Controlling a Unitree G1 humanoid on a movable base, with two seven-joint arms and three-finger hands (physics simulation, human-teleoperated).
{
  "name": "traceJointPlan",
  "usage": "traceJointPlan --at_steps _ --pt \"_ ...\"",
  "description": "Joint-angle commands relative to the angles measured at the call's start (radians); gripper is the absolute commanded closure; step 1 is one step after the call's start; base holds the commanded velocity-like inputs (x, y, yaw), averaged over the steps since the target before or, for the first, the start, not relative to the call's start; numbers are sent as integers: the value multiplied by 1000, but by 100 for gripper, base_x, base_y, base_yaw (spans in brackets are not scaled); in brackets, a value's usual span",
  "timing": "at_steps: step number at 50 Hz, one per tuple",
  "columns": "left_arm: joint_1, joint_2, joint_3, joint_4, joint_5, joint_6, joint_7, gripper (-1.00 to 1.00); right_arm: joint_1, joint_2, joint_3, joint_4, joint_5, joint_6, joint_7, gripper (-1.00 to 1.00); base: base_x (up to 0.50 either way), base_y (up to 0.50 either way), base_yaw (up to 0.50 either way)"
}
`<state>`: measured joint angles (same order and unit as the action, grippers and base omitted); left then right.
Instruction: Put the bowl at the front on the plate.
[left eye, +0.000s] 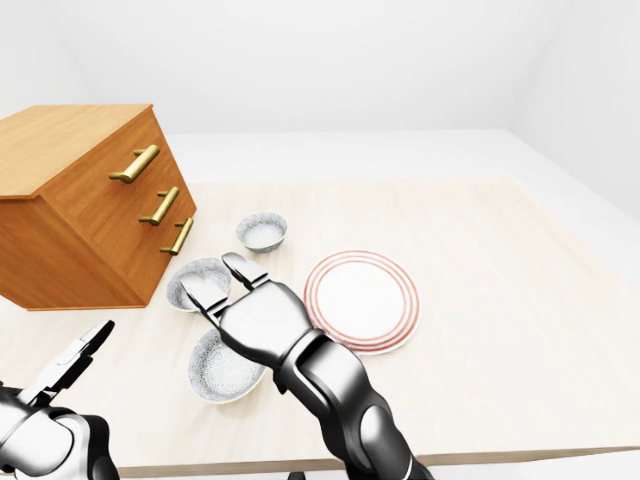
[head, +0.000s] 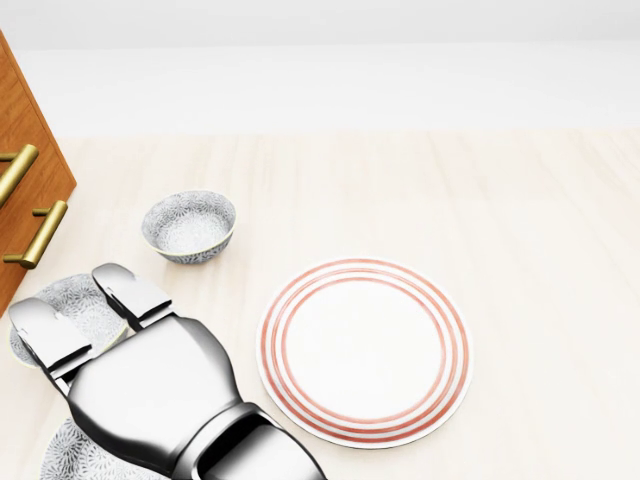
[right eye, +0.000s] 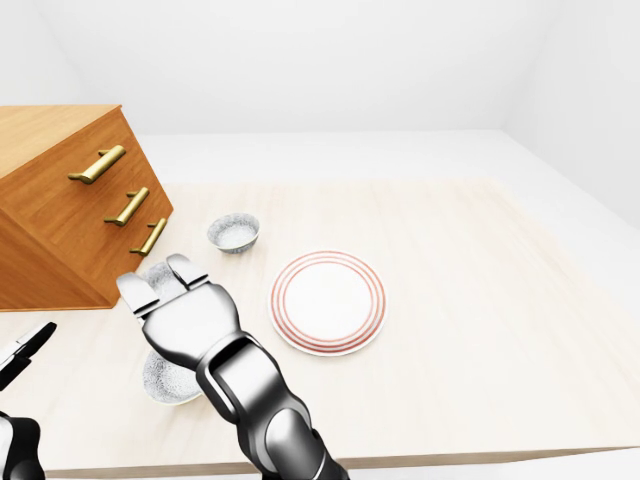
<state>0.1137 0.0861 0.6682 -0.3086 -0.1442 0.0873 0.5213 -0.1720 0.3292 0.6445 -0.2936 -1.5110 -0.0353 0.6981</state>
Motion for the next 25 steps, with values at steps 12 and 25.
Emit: traceJointPlan --at_steps 12,25 --pt "1 -2 4 -6 0 0 -3 -100 33 -19 32 6 21 13 0 -100 0 0 0" --pt "1 -2 4 -6 0 0 -4 -100 32 -19 32 6 21 14 0 -100 0 0 0"
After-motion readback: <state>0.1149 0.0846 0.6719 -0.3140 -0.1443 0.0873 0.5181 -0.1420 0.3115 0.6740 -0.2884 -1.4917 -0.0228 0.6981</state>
